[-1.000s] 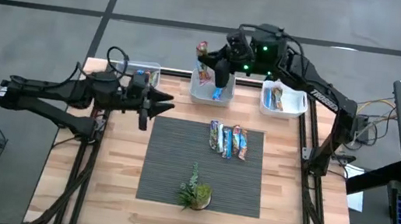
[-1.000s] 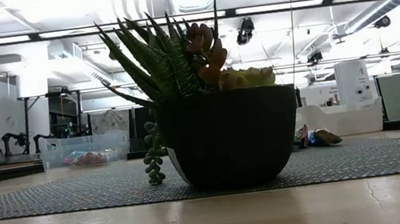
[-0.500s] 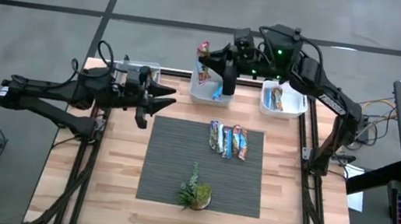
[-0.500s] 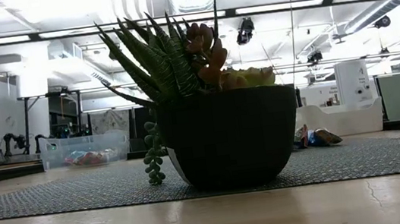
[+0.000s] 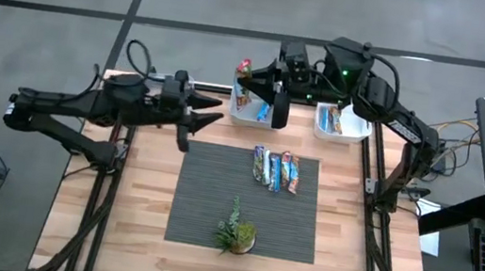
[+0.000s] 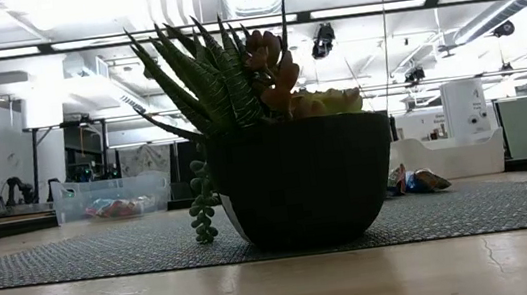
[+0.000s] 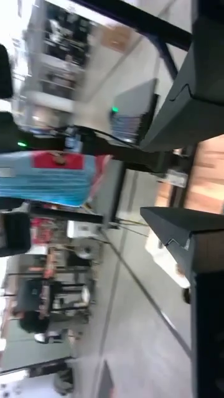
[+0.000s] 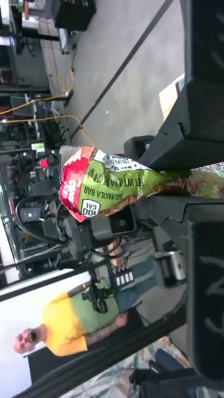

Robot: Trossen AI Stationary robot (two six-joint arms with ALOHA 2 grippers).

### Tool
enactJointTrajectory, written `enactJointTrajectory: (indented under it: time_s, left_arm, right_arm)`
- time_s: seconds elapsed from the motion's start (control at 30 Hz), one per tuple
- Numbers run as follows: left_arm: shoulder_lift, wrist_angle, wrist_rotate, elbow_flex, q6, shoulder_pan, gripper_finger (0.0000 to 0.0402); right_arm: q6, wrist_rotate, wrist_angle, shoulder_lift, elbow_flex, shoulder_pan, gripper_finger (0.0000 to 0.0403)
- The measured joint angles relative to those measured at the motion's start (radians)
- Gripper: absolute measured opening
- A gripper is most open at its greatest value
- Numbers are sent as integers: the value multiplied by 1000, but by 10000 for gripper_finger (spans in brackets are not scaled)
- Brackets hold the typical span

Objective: Pick and place Granola Bars by type
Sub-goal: Put the red granola bar into the transparent bin

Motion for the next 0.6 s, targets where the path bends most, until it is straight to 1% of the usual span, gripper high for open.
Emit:
enactJointTrajectory:
  time_s: [0.07, 0.17, 0.33, 0.6]
  left_arm:
    - [22, -45, -1, 31, 0, 0, 138]
    - [48, -66, -4, 73, 0, 0, 138]
    - [92, -70, -71, 131, 25, 0, 138]
    - [160, -72, -71, 209, 51, 0, 138]
  right_arm:
    - [0, 3, 1, 0, 0, 1, 47]
    - [0, 3, 5, 0, 0, 1, 47]
    - [-7, 4, 6, 0, 0, 1, 47]
    - [-45, 41, 7, 3, 0, 1, 47]
